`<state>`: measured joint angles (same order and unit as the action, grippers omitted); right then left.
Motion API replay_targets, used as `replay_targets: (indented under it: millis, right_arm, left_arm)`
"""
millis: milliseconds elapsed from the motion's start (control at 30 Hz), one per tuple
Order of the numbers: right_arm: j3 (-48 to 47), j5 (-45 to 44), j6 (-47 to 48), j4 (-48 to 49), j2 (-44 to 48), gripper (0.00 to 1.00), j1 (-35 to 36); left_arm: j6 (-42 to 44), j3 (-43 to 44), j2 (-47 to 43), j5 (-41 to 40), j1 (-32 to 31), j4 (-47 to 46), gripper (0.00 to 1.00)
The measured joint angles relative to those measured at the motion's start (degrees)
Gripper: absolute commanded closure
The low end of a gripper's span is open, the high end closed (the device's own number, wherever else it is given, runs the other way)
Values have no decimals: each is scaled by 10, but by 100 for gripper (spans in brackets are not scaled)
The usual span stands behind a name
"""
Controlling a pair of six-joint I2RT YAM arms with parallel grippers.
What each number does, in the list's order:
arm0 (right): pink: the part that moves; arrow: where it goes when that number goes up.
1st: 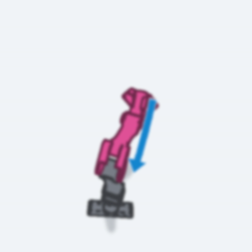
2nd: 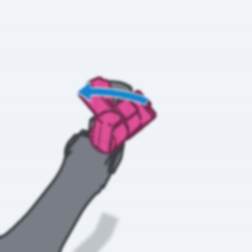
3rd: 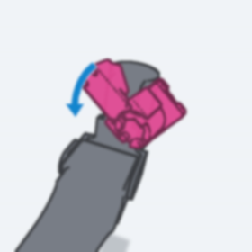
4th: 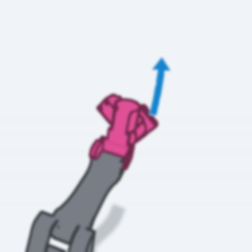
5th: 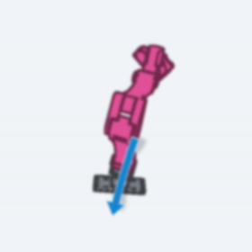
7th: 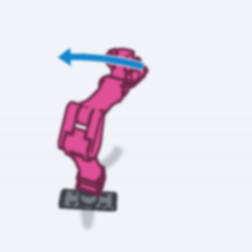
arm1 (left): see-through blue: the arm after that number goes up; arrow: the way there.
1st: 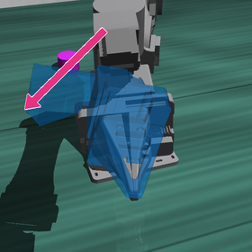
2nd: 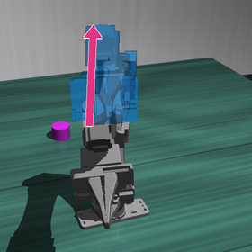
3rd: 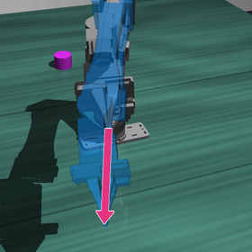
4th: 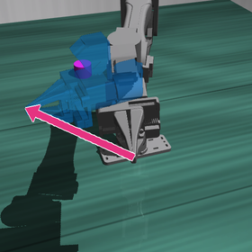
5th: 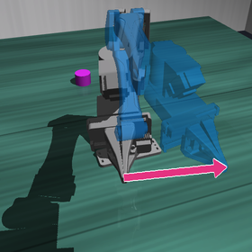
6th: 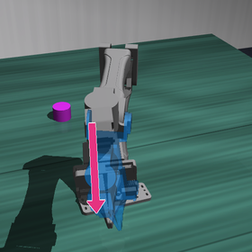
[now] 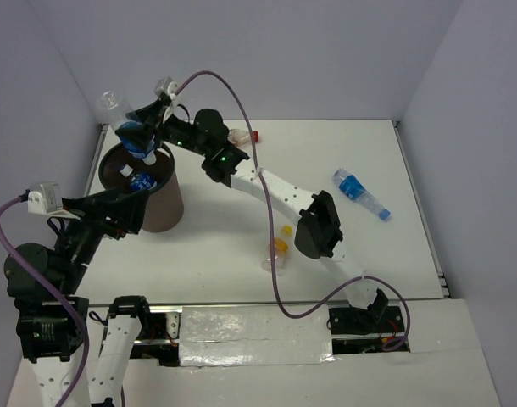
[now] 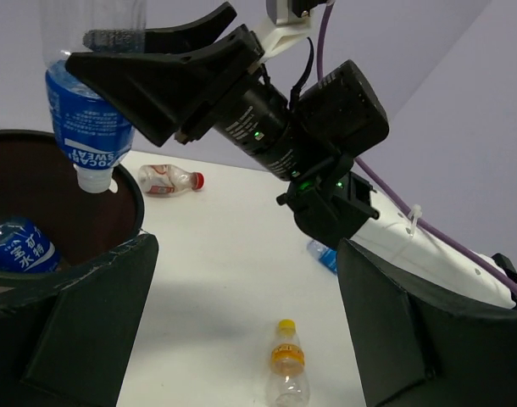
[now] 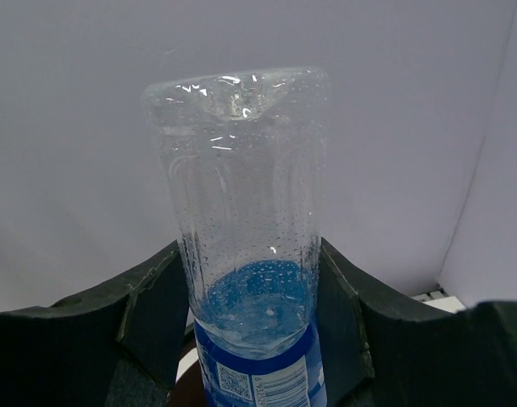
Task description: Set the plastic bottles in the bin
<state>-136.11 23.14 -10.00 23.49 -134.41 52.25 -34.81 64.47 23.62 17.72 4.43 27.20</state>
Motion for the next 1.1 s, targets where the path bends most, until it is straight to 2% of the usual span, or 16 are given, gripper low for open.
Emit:
replay_targets:
  millis: [33,67,133,167,200,467,600,700,933,1000,1100]
  right_arm:
    - [6,-7,6,6,-2,42,3]
    - [9,-17,13,10,-4,32,5]
    - [9,-33,28,21,-10,21,11]
    - [9,-38,36,25,-13,8,12]
    - [9,-44,44,29,-16,1,13]
    - [52,-44,81,35,-13,0,7]
    - [79,-12,78,-9,5,0,-7]
    - [105,43,66,-62,49,0,-37]
    - [243,184,97,-228,265,0,-196]
    - [279,203,125,-283,321,0,-249]
    - [336,215,173,-368,384,0,-317]
  left_arm:
    - [0,0,0,-1,0,3,1]
    - [0,0,0,-1,0,5,0]
    - [0,-1,0,-1,0,7,1]
    - [0,-2,0,-1,0,8,0]
    - [0,-3,0,-1,0,8,1]
    - [-1,-29,3,13,0,6,1]
    - [-15,-47,14,55,0,-13,1]
    - [-37,-75,34,96,0,-42,1]
    - [-83,-147,110,163,-9,-90,1]
    - [-89,-150,139,163,-40,-103,1]
    - [-85,-143,193,133,-133,-118,1]
